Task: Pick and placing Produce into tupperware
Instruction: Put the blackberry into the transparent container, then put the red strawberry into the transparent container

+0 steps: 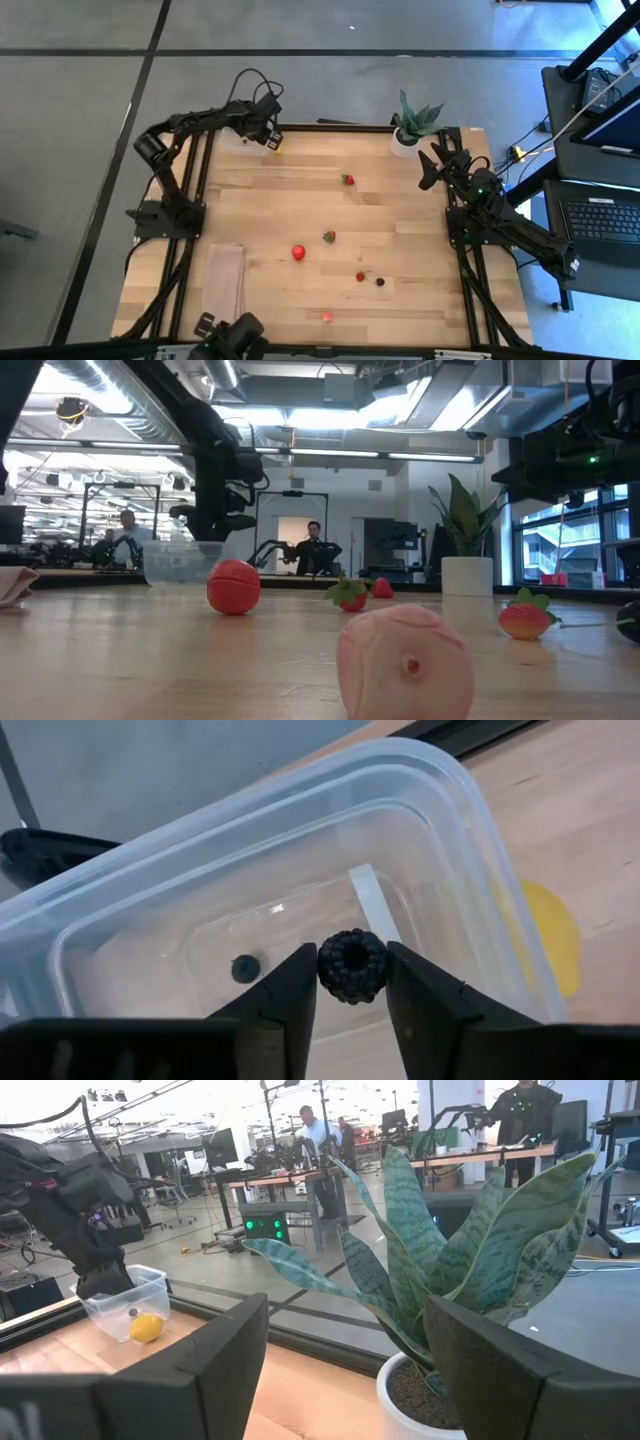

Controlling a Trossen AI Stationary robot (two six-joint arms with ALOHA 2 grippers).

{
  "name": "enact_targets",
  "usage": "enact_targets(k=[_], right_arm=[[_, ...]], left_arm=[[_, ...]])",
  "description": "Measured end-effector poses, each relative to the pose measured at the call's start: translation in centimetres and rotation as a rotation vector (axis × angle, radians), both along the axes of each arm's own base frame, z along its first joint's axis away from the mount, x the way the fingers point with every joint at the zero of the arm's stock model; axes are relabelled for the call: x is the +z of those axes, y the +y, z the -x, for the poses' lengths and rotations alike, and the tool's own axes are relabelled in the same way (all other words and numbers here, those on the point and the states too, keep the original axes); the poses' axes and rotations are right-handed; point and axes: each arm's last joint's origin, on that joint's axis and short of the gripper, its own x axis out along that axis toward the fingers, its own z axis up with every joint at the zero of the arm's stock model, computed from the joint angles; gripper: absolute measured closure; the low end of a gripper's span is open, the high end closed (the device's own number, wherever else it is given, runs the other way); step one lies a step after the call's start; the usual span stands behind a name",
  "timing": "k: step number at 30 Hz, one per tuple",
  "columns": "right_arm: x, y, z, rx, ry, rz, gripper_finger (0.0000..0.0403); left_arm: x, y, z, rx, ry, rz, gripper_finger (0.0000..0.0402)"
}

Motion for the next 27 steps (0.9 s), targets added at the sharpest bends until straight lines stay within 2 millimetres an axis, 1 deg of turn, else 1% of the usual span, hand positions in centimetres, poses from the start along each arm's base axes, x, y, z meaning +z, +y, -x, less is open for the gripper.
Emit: enact_targets(k=[6, 12, 14, 17, 20, 23, 27], right_arm=[[0.0, 0.0, 0.0, 0.000, 0.000, 0.000, 0.0134], [0.0, 0.0, 0.0, 0.000, 0.001, 0.001, 0.0134], [0.0, 0.0, 0.0, 0.000, 0.001, 0.000, 0.0134], [0.0, 0.0, 0.0, 0.000, 0.001, 0.001, 0.0134], [0.0, 0.0, 0.0, 0.000, 0.001, 0.001, 0.0134], [0.0, 0.0, 0.0, 0.000, 0.002, 0.002, 0.0134], [0.0, 0.0, 0.0, 0.000, 0.001, 0.001, 0.0134]], left_arm=[[-0.1, 0.0, 0.0, 0.000, 0.005, -0.001, 0.0253], [0.0, 0.0, 0.1, 0.000, 0.010, -0.001, 0.0242], [0.6, -0.2, 0.3, -0.009, 0.006, -0.008, 0.0243], [2.7, -0.8, 0.5, -0.036, -0.043, -0.052, 0.0248], [5.9, -1.6, 0.5, -0.125, -0.123, -0.113, 0.0252], [9.5, -3.0, 0.4, -0.240, -0.239, -0.175, 0.0256], [13.2, -5.3, 0.3, -0.364, -0.398, -0.244, 0.0259]])
